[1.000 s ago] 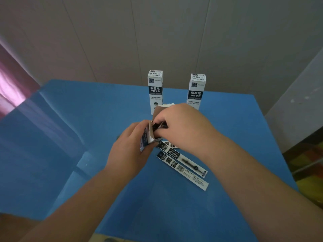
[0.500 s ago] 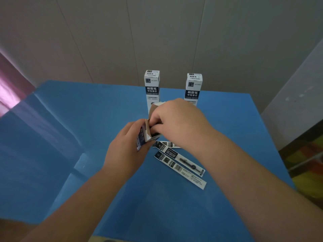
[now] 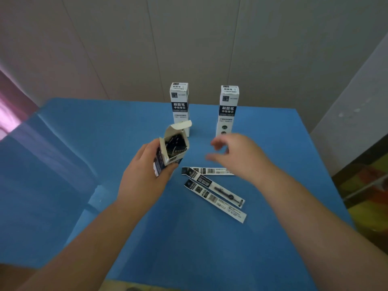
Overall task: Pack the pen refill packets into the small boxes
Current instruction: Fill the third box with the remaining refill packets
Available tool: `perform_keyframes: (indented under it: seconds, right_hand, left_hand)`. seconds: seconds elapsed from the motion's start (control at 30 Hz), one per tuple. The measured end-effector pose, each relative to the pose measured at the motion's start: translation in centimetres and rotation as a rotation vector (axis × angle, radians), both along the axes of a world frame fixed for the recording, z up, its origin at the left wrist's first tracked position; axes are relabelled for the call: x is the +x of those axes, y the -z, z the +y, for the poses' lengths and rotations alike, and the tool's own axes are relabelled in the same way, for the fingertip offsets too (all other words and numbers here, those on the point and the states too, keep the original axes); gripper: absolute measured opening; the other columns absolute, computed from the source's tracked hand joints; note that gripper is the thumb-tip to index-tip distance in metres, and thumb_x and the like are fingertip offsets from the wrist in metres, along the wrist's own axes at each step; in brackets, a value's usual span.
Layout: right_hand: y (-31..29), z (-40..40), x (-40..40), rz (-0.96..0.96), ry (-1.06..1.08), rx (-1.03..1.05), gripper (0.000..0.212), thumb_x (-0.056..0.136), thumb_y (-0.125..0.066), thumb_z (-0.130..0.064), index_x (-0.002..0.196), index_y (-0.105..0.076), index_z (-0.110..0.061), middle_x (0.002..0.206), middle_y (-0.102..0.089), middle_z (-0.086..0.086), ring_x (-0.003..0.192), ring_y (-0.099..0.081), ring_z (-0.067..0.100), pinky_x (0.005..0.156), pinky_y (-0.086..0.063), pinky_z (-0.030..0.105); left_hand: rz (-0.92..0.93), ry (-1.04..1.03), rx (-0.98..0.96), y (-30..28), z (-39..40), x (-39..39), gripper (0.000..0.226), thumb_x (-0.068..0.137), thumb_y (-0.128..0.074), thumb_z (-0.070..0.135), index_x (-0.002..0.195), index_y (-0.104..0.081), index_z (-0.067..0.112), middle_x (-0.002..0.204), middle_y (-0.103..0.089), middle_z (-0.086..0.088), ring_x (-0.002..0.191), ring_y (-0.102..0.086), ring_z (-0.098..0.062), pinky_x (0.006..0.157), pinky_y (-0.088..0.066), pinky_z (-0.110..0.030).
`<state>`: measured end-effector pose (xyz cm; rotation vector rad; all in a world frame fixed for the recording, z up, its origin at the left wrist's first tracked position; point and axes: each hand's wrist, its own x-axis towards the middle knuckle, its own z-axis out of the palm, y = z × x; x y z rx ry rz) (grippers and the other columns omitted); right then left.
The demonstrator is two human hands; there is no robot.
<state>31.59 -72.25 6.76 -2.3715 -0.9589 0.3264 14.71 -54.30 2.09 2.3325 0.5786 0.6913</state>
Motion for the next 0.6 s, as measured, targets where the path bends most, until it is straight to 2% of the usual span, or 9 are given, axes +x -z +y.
perform_keyframes:
  seconds: [0.07,0.1,0.17,0.27,0.37,0.43,0.53,0.6]
  right_hand:
    - [2.2,-0.5,-0.2,-0.026,-0.09,-0.372,0.079,0.07,-0.079,-0.066,0.135,-0.055,-0.026,0.13,-0.059,-0.006,0.114,-0.057,0.015,0.091,-0.05,0.037]
    - [3.1,-0.7,-0.7,-0.058,-0.13,-0.477,0.088,0.066,-0.079,-0.07,0.137,-0.053,-0.024,0.132,-0.055,-0.003,0.122,-0.051,0.02,0.095,-0.049,0.041]
    - [4.4,-0.7,-1.4,-0.092,-0.182,-0.543,0.092,0.064,-0.079,-0.071,0.136,-0.051,-0.022,0.128,-0.052,-0.002,0.125,-0.046,0.023,0.099,-0.047,0.041]
    - [5.2,-0.6,-1.6,-0.104,-0.208,-0.561,0.079,0.07,-0.081,-0.06,0.132,-0.052,-0.021,0.12,-0.052,-0.002,0.119,-0.049,0.023,0.095,-0.048,0.039]
    - [5.3,-0.3,-1.5,-0.146,-0.2,-0.561,0.051,0.078,-0.081,-0.048,0.113,-0.058,-0.017,0.105,-0.052,-0.001,0.107,-0.053,0.023,0.082,-0.048,0.036]
    - [5.3,0.0,-1.3,-0.123,-0.188,-0.606,0.039,0.083,-0.079,-0.04,0.107,-0.062,-0.014,0.102,-0.058,0.002,0.098,-0.058,0.024,0.072,-0.048,0.034]
    - [5.3,0.2,-1.1,-0.093,-0.151,-0.631,0.018,0.087,-0.071,-0.024,0.093,-0.062,-0.011,0.088,-0.062,0.005,0.077,-0.057,0.023,0.052,-0.037,0.029]
    - [5.2,0.3,-1.0,-0.089,-0.124,-0.648,0.011,0.086,-0.064,-0.013,0.079,-0.055,-0.012,0.075,-0.054,0.003,0.066,-0.051,0.021,0.049,-0.033,0.027]
  left_hand:
    - [0.004,-0.002,-0.015,0.1,0.1,-0.2,0.052,0.086,-0.071,0.041,0.13,-0.043,0.05,0.117,-0.045,0.045,0.104,-0.055,0.001,0.08,-0.049,-0.031]
    - [0.008,-0.001,-0.025,0.1,0.2,-0.2,0.053,0.086,-0.071,0.041,0.13,-0.042,0.051,0.116,-0.045,0.046,0.106,-0.056,-0.001,0.082,-0.05,-0.032]
    - [0.012,0.003,-0.023,0.1,0.1,-0.2,0.054,0.086,-0.069,0.043,0.13,-0.04,0.053,0.116,-0.044,0.047,0.108,-0.057,-0.002,0.082,-0.05,-0.033]
    - [0.004,0.015,-0.009,0.0,0.1,-0.1,0.052,0.087,-0.068,0.044,0.131,-0.042,0.05,0.116,-0.045,0.045,0.105,-0.056,-0.001,0.079,-0.049,-0.031]
    - [0.007,0.017,0.001,0.0,0.1,-0.1,0.051,0.085,-0.065,0.048,0.131,-0.041,0.05,0.115,-0.045,0.044,0.102,-0.054,0.002,0.075,-0.046,-0.027]
    - [0.009,0.015,-0.007,0.1,0.2,-0.1,0.051,0.085,-0.066,0.047,0.13,-0.041,0.051,0.116,-0.044,0.044,0.103,-0.054,0.001,0.076,-0.046,-0.027]
    - [0.013,0.016,-0.006,0.2,0.1,-0.2,0.052,0.087,-0.068,0.044,0.13,-0.04,0.051,0.116,-0.045,0.044,0.103,-0.055,0.001,0.076,-0.046,-0.027]
    - [0.014,0.016,-0.003,0.2,0.1,-0.2,0.052,0.087,-0.068,0.044,0.129,-0.04,0.051,0.115,-0.043,0.047,0.103,-0.054,0.003,0.075,-0.045,-0.023]
